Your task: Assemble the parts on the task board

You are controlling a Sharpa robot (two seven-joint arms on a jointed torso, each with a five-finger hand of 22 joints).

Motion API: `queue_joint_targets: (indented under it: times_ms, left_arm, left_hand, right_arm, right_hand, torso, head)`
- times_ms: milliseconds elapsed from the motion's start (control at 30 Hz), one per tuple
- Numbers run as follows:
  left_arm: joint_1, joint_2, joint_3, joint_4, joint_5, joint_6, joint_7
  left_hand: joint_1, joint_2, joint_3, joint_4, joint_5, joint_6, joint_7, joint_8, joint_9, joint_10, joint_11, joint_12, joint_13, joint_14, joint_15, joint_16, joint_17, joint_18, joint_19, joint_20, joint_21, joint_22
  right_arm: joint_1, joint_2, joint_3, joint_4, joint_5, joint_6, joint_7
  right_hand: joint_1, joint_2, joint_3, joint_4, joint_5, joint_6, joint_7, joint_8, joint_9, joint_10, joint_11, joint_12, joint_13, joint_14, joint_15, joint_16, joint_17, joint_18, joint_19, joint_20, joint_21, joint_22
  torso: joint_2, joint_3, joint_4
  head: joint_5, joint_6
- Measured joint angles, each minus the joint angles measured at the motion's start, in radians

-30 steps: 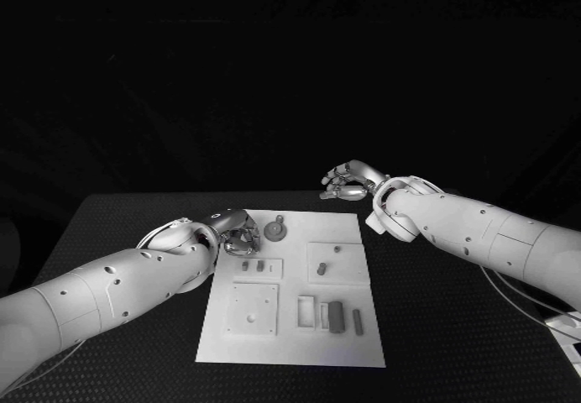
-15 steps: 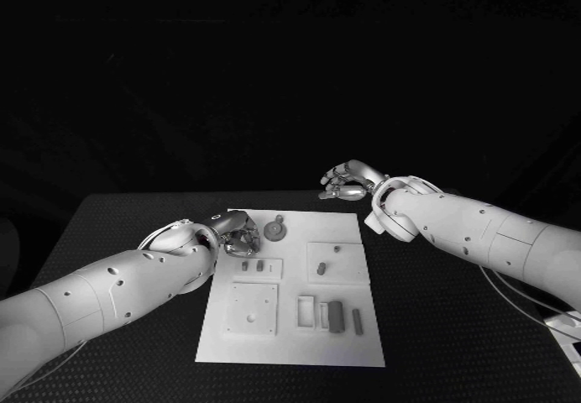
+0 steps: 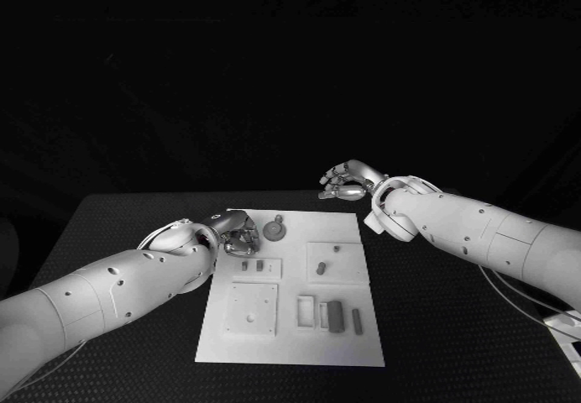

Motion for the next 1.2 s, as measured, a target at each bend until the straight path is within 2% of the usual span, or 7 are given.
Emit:
queue_joint_targets:
  times_ms: [367,1067,1200]
  left_arm:
    - [-0.005,0.018,0.002,-0.016,-0.006,-0.001,-0.012]
    - [-0.008,0.023,0.001,-0.024,-0.010,0.000,-0.019]
    - [-0.008,0.020,0.001,-0.020,-0.011,0.005,-0.017]
  left_hand:
    - [-0.001,-0.004,0.000,0.000,0.000,0.000,0.000,-0.003,0.001,0.000,0.000,0.008,0.003,0.000,0.000,0.000,0.001,0.000,0.000,0.000,0.000,0.000]
    - [0.001,0.002,0.002,0.001,0.000,0.001,-0.001,-0.001,0.001,0.000,0.000,0.009,0.003,0.000,0.000,0.000,0.002,0.000,0.000,0.000,0.004,0.000]
    - [0.001,0.002,0.002,0.001,0.000,0.003,-0.002,-0.001,0.001,-0.001,-0.001,0.009,0.002,0.000,0.000,0.000,0.002,0.000,0.004,-0.003,0.004,0.000]
  right_arm:
    - [0.000,0.001,0.000,0.000,0.000,0.000,0.000]
    - [-0.001,0.000,0.000,0.000,0.001,0.000,0.001]
    - [-0.001,0.001,0.000,0.000,0.001,0.001,0.000]
  right_hand:
    - [0.000,0.000,0.000,0.000,0.000,0.000,0.000,0.000,-0.001,0.000,0.000,0.000,-0.005,0.000,0.000,0.000,-0.003,0.000,0.000,0.000,0.000,0.001]
    - [0.000,0.000,-0.003,0.003,0.000,0.000,0.000,0.004,-0.003,0.004,0.004,0.000,-0.012,0.000,0.000,0.000,-0.009,0.000,0.000,0.000,-0.004,0.004]
    - [0.005,0.005,-0.003,0.003,0.000,0.000,0.000,0.009,-0.006,0.009,0.009,0.000,-0.021,0.010,0.010,0.000,-0.012,0.000,0.004,-0.004,-0.004,0.008]
  torso:
    - [0.000,-0.0003,0.0002]
    - [0.000,0.0001,0.0000]
    - [0.000,-0.0002,0.0000]
  head:
    - [0.000,0.000]
    - [-0.003,-0.002]
    - [-0.003,-0.003]
